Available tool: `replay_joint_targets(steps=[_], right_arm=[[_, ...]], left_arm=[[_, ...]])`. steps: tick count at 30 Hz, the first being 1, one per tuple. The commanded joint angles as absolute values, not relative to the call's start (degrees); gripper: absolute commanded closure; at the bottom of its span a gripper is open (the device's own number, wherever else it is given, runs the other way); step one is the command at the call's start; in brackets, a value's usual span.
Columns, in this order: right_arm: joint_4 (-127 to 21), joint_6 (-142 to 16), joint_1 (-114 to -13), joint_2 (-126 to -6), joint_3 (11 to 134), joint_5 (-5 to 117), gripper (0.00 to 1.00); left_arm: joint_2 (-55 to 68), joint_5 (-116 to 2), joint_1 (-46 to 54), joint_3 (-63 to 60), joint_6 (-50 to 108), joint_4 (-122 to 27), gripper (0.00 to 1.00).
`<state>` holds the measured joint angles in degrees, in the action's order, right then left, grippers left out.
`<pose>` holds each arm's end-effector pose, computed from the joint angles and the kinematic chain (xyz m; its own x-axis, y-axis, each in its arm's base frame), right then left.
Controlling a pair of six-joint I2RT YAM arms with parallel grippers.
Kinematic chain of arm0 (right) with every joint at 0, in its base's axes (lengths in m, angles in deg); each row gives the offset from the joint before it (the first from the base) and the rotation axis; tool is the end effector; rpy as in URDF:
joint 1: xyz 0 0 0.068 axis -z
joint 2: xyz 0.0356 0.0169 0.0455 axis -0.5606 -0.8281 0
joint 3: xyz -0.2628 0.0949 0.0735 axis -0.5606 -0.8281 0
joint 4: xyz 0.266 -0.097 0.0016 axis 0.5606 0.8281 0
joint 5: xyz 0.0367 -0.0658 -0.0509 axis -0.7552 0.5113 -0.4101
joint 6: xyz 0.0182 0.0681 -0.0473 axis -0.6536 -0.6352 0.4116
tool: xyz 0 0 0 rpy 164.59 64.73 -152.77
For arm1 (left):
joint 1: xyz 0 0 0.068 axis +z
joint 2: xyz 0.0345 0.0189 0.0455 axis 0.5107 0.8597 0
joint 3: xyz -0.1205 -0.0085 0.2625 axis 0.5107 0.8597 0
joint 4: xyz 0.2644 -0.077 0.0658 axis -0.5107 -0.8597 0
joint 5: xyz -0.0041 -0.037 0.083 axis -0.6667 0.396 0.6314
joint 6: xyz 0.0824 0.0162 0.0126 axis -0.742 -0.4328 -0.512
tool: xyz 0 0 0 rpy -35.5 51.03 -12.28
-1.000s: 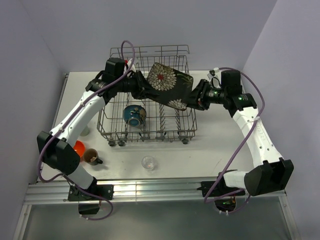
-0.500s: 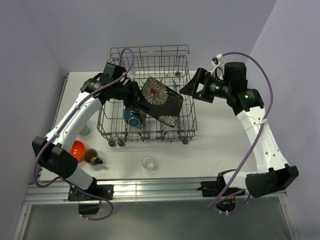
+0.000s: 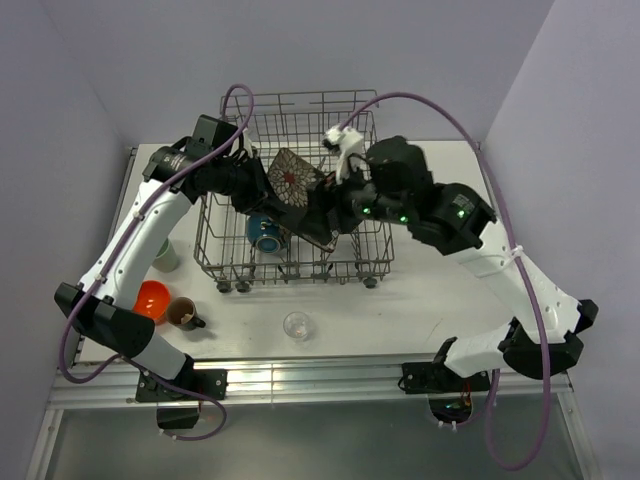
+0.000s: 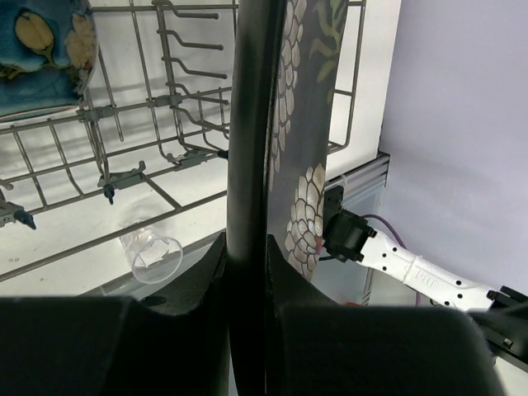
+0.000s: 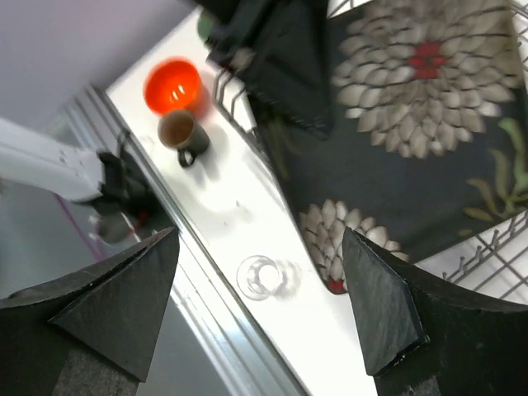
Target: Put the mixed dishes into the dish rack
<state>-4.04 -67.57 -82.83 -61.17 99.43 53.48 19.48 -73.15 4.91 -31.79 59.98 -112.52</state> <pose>0.1909 0.2367 0.4987 -0.4251 -0.1874 -0.8855 -0.7737 0.5830 0.2481 0.3042 -0.1815 0.4074 -0.9354 -0.2301 -0.2683 0.0103 0.7410 -0.6715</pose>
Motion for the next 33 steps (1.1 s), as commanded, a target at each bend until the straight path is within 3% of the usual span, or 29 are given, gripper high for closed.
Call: replay_joint_targets(steps=[1,9,14,18,24,25,29,30,33], right_arm=[[-0.3,-61.7,-90.2,-64.1,101.9,64.5,0.13],[-4.7,-58.9,-102.2,-64.9,93.5,85.0,0.17],[-7.5,-58.7,-105.1,-66.4,90.5,96.2,0.22],[-10.1,-56.9,-106.9,-70.2,89.7,112.8,0.25],[-14.3,-52.3,-108.1,-75.5,89.3,120.7,0.26],[-15.6,-51.2,-108.3,-75.8,88.5,123.5,0.28],[-18.2,-48.6,-109.1,-77.0,86.7,132.2,0.58],[-20.4,-47.3,-109.6,-76.7,86.0,133.5,0.69],[-25.3,-44.8,-110.6,-73.9,82.7,134.2,0.81]], left_arm=[[15.0,-75.5,5.0,-35.8,59.7,-109.3,1.0],[11.7,-77.5,5.3,-32.0,62.3,-107.4,1.0],[9.7,-79.3,5.4,-29.6,64.5,-105.8,1.0],[8.1,-81.0,5.4,-26.4,66.5,-103.4,1.0],[6.0,-83.0,5.4,-23.1,69.2,-101.0,1.0],[5.6,-83.2,5.4,-22.8,69.5,-100.8,1.0],[5.2,-82.8,5.4,-23.2,69.0,-101.8,1.0],[5.2,-82.7,5.4,-23.2,69.0,-102.0,1.0],[5.3,-82.4,5.5,-23.3,68.7,-102.3,1.0]])
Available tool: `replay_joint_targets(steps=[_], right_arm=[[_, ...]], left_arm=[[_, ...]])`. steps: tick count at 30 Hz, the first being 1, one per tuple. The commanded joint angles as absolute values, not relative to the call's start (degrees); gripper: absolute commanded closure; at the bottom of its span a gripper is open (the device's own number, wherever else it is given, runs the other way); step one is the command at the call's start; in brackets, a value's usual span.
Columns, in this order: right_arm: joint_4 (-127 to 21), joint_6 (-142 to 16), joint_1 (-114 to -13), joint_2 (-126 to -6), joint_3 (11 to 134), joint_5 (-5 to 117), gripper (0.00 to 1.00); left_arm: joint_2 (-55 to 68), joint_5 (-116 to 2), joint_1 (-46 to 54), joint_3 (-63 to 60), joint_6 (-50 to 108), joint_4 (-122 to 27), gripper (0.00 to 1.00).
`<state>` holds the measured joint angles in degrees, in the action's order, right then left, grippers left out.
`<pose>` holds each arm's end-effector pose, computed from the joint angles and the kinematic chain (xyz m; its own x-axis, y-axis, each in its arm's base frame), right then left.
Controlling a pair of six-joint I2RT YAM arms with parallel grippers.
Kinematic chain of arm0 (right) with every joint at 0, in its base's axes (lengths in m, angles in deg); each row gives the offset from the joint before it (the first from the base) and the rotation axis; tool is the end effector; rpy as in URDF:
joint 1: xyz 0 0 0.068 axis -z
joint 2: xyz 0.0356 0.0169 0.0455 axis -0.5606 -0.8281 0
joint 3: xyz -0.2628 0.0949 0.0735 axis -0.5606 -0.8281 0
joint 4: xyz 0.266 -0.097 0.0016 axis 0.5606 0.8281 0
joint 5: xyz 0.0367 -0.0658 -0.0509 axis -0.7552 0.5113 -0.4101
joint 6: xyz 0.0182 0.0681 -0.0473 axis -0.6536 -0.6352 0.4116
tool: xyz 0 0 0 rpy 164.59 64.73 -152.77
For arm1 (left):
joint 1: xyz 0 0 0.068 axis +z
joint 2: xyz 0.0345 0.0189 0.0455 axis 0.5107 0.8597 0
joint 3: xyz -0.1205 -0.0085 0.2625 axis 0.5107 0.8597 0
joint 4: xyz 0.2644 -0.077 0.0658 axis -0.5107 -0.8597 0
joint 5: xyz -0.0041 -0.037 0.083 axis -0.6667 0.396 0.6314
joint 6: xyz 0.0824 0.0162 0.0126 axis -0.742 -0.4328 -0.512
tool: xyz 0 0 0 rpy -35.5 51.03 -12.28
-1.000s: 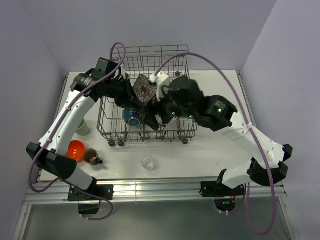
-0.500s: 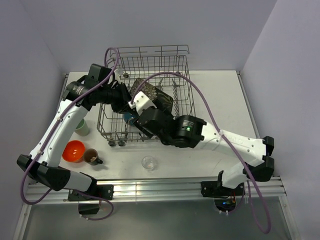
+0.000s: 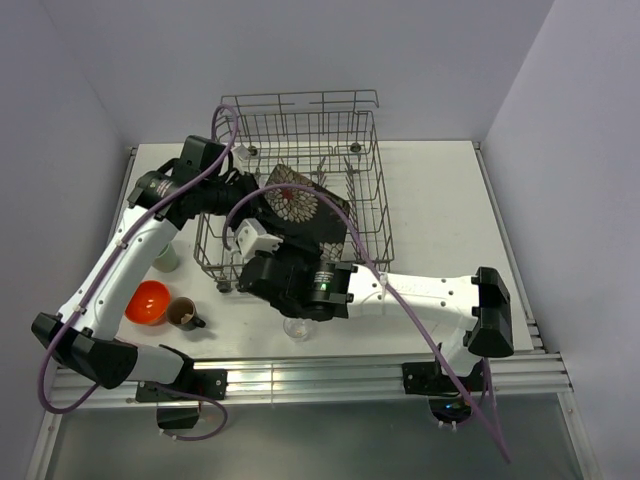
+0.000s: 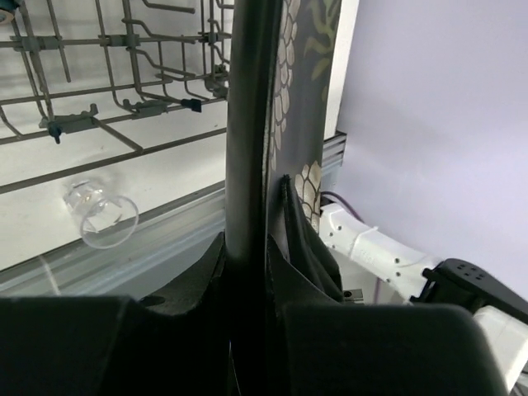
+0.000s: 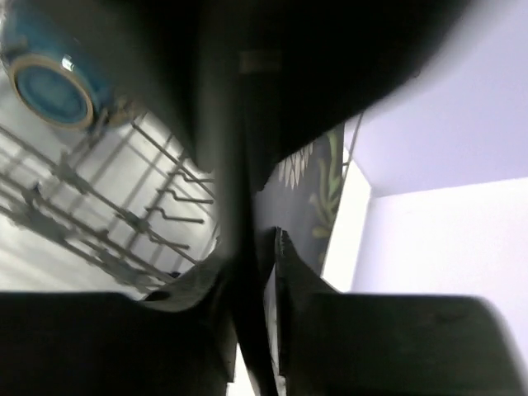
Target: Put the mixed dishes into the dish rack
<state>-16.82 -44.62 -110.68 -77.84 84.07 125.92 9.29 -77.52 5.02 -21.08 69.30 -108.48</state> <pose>0.1543 0.3612 0.3517 -0.0958 -0.7945 -0.5996 -0.3194 0.5951 -0.7375 0.2629 -0.1665 0.4074 -0.9363 -0.3132 -0.1592 -0.0855 0.6427 -0.7613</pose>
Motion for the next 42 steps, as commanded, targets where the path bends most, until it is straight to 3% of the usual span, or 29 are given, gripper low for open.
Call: replay_joint_targets(steps=[1,2,6,8,9,10,11,12,14,16,21,26,30,42], right_arm=[[-26.3,-44.2,-111.0,-72.4,81.6,134.2,0.87],[-27.1,-43.6,-111.1,-71.8,81.2,133.8,1.0],[-29.2,-38.5,-111.1,-70.6,80.4,129.6,1.0],[-31.2,-36.5,-111.2,-70.3,79.5,128.3,1.0],[-30.9,-36.6,-111.2,-70.4,79.8,127.5,1.0],[-30.5,-36.9,-111.1,-70.5,80.7,126.6,1.0],[-30.0,-37.1,-111.0,-70.3,81.2,125.2,1.0],[-29.4,-37.4,-111.1,-70.2,81.9,122.9,1.0],[-28.6,-37.2,-110.7,-69.5,82.2,119.6,1.0],[-28.7,-36.2,-110.6,-68.5,81.6,116.8,1.0],[-28.8,-35.9,-107.5,-67.0,81.5,112.1,1.0],[-30.4,-34.4,-103.4,-63.6,79.4,104.2,1.0],[-35.6,-30.8,-97.7,-60.8,76.9,89.7,1.0],[-42.8,-25.2,-80.2,-66.6,79.6,50.2,1.0]], left_arm=[[5.4,-82.6,5.6,-23.3,68.9,-102.1,1.0],[5.4,-82.7,5.5,-23.2,69.0,-101.7,1.0],[6.3,-82.3,5.6,-24.0,69.1,-101.8,1.0],[6.6,-82.5,5.7,-24.6,69.3,-101.7,0.92],[6.8,-82.3,5.7,-24.8,69.4,-101.6,0.82],[6.8,-82.1,5.8,-25.1,69.6,-101.4,0.62],[6.7,-81.9,5.7,-25.6,69.6,-101.0,0.56],[6.3,-81.2,5.7,-25.8,69.7,-100.6,0.43],[6.1,-80.6,6.1,-26.6,69.8,-100.3,0.3],[5.3,-79.5,6.7,-26.7,70.2,-100.1,0.01],[2.3,-77.5,9.8,-25.5,70.8,-98.6,0.01],[-2.7,-63.0,14.2,-30.9,67.3,-100.5,0.01],[-8.4,-53.6,14.5,-32.4,65.9,-100.5,0.01],[-15.5,-60.7,14.5,-21.7,67.8,-97.6,0.01]])
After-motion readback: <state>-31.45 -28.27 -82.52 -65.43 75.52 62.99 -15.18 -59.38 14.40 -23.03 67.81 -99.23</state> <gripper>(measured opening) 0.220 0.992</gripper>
